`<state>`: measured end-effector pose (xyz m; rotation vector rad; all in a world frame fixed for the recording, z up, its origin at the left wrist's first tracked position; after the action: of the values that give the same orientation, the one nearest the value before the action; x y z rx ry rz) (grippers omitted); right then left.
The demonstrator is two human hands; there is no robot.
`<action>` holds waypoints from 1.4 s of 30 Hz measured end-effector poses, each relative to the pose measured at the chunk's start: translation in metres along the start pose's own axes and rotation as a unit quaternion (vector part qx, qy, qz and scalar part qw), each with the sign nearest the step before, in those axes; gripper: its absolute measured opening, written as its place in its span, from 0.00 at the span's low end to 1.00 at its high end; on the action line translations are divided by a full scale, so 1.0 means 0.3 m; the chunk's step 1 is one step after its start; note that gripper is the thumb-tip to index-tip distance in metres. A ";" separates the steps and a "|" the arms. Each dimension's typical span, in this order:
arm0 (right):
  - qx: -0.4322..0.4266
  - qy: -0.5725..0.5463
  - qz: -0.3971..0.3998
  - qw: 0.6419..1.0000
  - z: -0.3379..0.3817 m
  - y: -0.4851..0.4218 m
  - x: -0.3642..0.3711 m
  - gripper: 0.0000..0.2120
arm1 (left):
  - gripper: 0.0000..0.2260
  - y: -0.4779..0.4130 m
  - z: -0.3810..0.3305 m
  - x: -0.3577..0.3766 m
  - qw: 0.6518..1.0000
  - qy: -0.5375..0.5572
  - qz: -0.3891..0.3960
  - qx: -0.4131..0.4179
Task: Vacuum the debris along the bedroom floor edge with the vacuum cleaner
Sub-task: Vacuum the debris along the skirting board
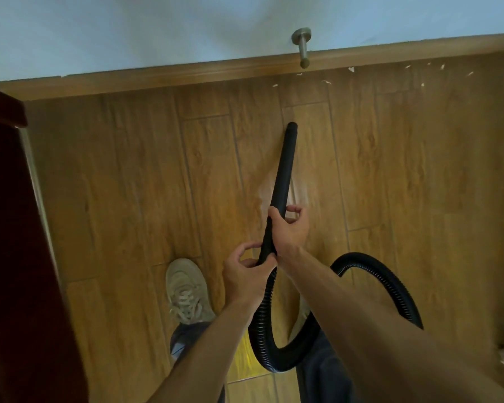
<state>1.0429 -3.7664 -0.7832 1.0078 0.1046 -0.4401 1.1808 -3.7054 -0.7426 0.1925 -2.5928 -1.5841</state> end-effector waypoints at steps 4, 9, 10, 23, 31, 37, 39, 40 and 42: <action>-0.011 0.018 0.008 1.000 0.035 -0.010 0.038 0.15 | 0.09 -0.020 -0.026 -0.024 1.000 0.012 -0.005 -0.003; -0.026 0.028 0.030 0.999 0.105 -0.011 0.131 0.15 | 0.09 -0.060 -0.080 -0.070 0.999 0.038 -0.007 -0.001; -0.026 0.032 0.036 0.998 0.117 -0.010 0.152 0.15 | 0.09 -0.068 -0.095 -0.081 0.999 0.041 -0.007 -0.002; -0.056 0.031 0.011 0.998 0.314 -0.109 0.241 0.14 | 0.09 -0.198 -0.290 -0.072 0.999 0.041 0.002 0.014; -0.040 0.032 0.023 0.998 0.318 -0.182 0.161 0.14 | 0.09 -0.231 -0.288 0.011 1.000 0.019 0.004 0.000; -0.034 0.041 0.043 0.998 0.316 -0.230 0.107 0.15 | 0.10 -0.199 -0.294 0.090 1.000 0.005 -0.019 0.010; -0.037 0.034 0.043 0.998 0.327 -0.244 0.079 0.15 | 0.10 -0.189 -0.306 0.126 1.000 0.009 -0.017 0.013; -0.037 0.031 0.043 0.998 0.331 -0.252 0.062 0.15 | 0.10 -0.186 -0.312 0.146 1.000 0.004 -0.016 0.014; -0.031 0.021 0.040 0.998 0.337 -0.270 0.019 0.15 | 0.10 -0.180 -0.321 0.186 1.000 -0.007 -0.011 0.017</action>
<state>1.0037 -3.8894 -0.7948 0.9562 0.1147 -0.3407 1.1432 -3.8232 -0.7460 0.2153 -2.6388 -1.5540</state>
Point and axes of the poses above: each hand's wrist, its own y-axis away from the middle knuckle, its own x-axis out of the palm, z = x × y, the point moved 9 cm from there along -y, towards the middle knuckle, and after that the axes turned 7 degrees about z, right-handed, at the moved point
